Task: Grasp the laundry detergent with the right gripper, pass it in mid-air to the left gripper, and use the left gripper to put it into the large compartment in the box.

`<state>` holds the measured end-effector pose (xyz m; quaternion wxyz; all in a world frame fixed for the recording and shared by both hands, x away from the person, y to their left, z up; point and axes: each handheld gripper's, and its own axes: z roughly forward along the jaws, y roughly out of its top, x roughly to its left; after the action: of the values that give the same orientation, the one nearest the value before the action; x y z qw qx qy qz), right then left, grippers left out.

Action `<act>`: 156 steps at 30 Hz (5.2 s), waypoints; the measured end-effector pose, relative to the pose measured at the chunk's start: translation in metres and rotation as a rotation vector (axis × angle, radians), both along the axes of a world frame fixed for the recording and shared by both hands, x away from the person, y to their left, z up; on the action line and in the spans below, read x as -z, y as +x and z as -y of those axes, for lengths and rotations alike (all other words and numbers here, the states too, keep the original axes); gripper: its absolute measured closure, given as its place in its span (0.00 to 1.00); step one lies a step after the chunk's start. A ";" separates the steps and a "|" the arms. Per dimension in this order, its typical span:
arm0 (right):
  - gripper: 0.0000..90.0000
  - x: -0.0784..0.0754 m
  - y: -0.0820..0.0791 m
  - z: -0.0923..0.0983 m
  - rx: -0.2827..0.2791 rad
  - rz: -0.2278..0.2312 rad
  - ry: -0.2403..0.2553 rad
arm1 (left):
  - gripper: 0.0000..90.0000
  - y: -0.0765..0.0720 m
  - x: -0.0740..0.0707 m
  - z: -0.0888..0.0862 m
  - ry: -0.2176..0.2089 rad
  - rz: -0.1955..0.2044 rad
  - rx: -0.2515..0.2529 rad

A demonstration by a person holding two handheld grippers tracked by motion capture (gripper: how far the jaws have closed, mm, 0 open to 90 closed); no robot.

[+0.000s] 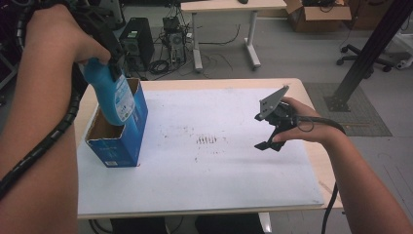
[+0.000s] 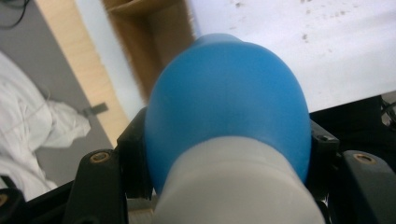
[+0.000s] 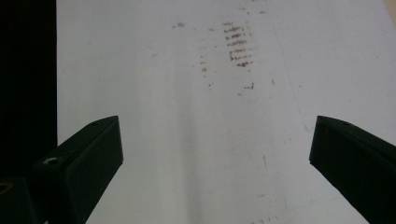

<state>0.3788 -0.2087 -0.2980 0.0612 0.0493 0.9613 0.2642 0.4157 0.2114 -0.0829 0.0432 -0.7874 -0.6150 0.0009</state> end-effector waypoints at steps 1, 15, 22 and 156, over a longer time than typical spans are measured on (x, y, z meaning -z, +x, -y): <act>0.03 0.000 0.000 0.000 -0.003 0.002 -0.014 | 0.41 0.001 0.000 -0.003 0.004 0.003 -0.013; 0.03 -0.001 0.000 -0.005 -0.007 -0.006 -0.022 | 0.42 0.006 0.011 -0.030 -0.020 0.010 -0.140; 0.03 -0.001 -0.001 -0.005 -0.006 -0.007 -0.022 | 0.42 0.009 0.020 -0.037 -0.003 0.016 -0.155; 0.03 0.014 -0.012 0.008 0.035 -0.013 0.056 | 0.26 0.018 0.181 -0.053 -0.013 0.018 -0.185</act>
<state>0.3672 -0.2171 -0.3123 0.0584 0.0697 0.9529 0.2894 0.4338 0.2647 -0.2635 0.0320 -0.7273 -0.6856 0.0018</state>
